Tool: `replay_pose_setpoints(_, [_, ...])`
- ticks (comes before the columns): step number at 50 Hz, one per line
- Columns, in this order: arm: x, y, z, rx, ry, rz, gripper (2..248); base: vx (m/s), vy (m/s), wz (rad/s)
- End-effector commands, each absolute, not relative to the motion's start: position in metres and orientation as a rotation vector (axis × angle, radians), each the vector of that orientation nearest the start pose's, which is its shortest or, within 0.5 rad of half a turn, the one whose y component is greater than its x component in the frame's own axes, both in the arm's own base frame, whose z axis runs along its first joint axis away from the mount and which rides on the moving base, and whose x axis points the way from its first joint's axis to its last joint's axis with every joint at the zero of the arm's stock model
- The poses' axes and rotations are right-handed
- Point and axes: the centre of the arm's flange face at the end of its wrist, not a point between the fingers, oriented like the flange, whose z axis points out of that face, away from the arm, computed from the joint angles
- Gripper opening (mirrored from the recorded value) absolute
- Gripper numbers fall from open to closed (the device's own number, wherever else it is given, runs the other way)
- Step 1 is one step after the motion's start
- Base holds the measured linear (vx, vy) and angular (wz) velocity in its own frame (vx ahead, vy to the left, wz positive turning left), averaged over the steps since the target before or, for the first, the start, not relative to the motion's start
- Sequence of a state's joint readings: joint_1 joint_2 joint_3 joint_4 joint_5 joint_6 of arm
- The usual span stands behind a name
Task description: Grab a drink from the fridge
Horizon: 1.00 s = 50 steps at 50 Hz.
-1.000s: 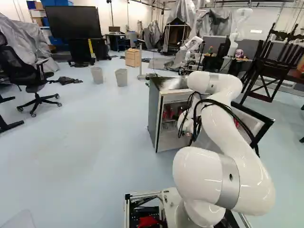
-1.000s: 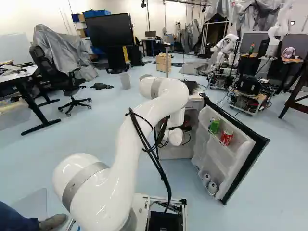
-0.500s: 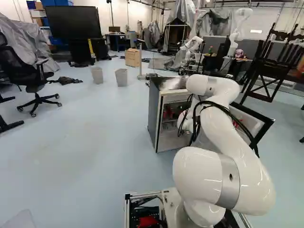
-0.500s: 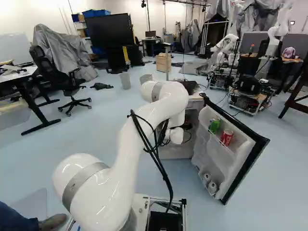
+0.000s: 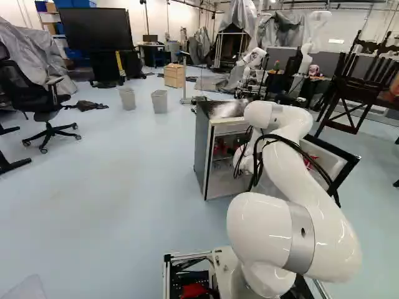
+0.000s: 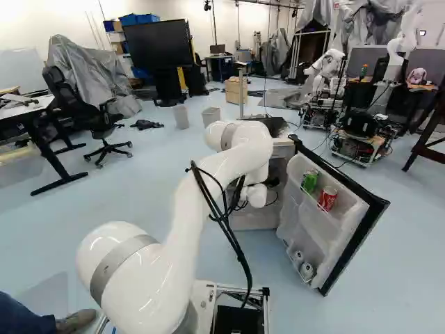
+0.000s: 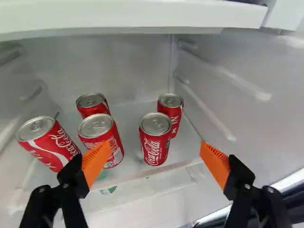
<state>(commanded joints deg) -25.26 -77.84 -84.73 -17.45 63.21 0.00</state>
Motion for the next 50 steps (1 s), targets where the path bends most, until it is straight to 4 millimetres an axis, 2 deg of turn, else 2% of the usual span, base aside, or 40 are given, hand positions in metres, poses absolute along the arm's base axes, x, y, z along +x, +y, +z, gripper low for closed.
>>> replay_pose_setpoints(24, [0.629, -0.263, 0.003, -2.64, 0.127, -1.901, 247, 0.0, 0.0, 0.0])
replay_pose_setpoints(43, [0.631, -0.263, 0.003, -2.637, 0.125, -1.905, 244, 0.0, 0.0, 0.0])
replay_pose_setpoints(44, [0.631, -0.263, 0.003, -2.637, 0.125, -1.905, 209, 0.0, 0.0, 0.0])
replay_pose_setpoints(49, [0.631, -0.263, 0.003, -2.637, 0.125, -1.905, 209, 0.0, 0.0, 0.0])
replay_pose_setpoints(50, [0.631, -0.263, 0.003, -2.637, 0.125, -1.905, 172, 0.0, 0.0, 0.0])
